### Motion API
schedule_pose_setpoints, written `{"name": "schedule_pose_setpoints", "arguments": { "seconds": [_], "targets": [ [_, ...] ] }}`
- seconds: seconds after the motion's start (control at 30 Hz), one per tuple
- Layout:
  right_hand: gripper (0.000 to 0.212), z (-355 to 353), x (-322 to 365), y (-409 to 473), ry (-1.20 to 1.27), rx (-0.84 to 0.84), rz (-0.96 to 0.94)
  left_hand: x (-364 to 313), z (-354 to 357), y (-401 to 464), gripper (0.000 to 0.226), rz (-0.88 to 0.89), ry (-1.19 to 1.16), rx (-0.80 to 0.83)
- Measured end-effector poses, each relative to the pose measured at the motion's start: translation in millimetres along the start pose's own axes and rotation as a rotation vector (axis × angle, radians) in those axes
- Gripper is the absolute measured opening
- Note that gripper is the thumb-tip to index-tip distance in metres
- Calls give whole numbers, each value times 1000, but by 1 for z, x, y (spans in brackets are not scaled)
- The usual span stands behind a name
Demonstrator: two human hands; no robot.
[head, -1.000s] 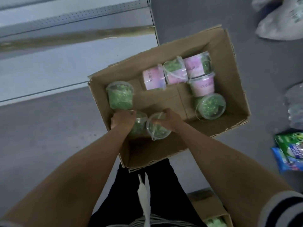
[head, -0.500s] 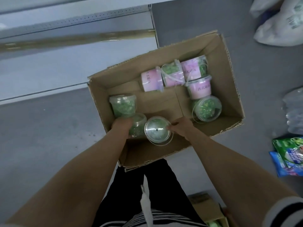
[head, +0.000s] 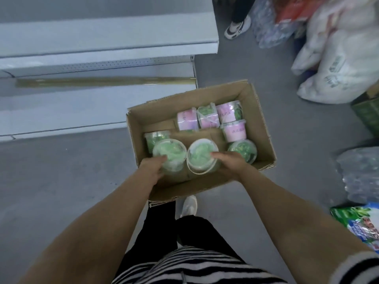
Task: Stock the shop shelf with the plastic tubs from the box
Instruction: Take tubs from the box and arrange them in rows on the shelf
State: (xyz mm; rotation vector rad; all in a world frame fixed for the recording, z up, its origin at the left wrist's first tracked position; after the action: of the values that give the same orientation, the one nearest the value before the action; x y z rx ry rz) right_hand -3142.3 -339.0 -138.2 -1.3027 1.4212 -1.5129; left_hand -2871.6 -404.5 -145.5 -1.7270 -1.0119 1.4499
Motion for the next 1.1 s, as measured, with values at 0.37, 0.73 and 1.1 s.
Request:
{"name": "schedule_pose_setpoints", "arguments": {
  "seconds": [0.37,0.73,1.1],
  "targets": [
    [42,33,95,-154,101,167,-304,-132,-47,-103,61,497,-447,107],
    [52,148,215,-310,156,349,-634,-269,-187,-185,63,784,-503,23],
    [29,312,311,-412,239,404,-787,-424,-346,-182,86,950,-514,-14]
  ]
}}
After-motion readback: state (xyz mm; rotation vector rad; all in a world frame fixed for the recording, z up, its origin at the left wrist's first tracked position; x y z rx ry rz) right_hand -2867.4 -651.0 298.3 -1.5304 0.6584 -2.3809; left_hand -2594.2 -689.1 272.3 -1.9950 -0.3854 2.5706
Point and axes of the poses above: each hand's wrist, its own y-axis towards the middle knuckle, its own z-axis out of the palm, x = y × z, the point moved 8 cm from there along y, towards the middle knuckle, and after that the axes turned 14 degrees about z, right-handed, at the moved point
